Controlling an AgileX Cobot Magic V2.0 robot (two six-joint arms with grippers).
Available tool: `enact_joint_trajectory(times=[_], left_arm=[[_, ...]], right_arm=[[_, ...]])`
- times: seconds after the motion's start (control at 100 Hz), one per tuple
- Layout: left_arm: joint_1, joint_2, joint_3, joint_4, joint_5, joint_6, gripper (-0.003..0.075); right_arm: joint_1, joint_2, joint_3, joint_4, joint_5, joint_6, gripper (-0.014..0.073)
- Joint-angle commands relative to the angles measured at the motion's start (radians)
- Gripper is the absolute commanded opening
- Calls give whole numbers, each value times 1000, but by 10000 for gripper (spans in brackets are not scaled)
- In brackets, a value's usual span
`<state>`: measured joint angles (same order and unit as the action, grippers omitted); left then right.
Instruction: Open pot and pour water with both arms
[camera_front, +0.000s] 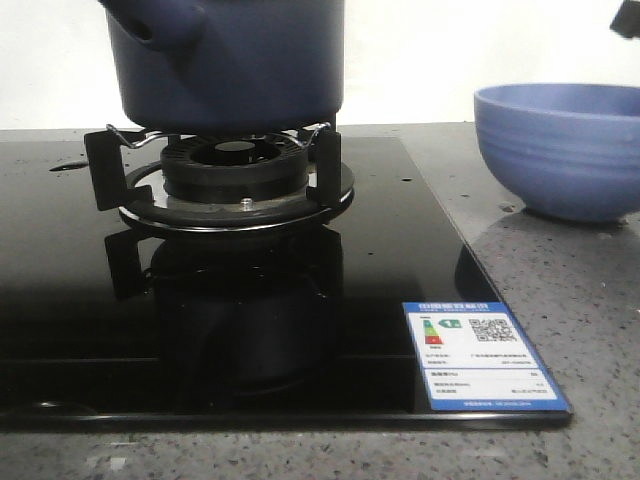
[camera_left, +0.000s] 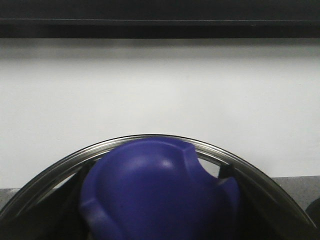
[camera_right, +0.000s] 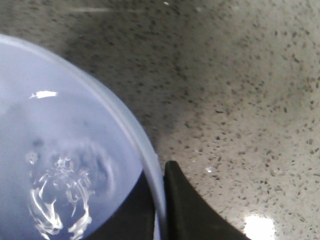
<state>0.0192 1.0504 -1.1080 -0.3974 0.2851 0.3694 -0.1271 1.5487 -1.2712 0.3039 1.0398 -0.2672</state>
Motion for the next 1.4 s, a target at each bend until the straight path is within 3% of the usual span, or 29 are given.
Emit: enact_joint_trajectory(times=[0.0, 0.37, 0.64, 0.88, 1.19, 1.39], left_arm=[[2, -25, -39, -19, -84, -3, 337], [2, -25, -39, -22, -77, -3, 337], [2, -25, -39, -22, -64, -3, 337], [2, -25, -39, -23, -60, -3, 337], [2, -25, -39, -24, -8, -3, 336], [2, -25, -39, -24, -8, -3, 337]], right_arm=[[1, -44, -93, 57, 15, -7, -59], [102, 13, -486, 59, 225, 54, -58], [264, 123, -769, 59, 220, 87, -58], [404, 208, -922, 72, 101, 87, -58], [535, 247, -903, 42, -194, 76, -52], [584, 226, -779, -36, -397, 46, -41]])
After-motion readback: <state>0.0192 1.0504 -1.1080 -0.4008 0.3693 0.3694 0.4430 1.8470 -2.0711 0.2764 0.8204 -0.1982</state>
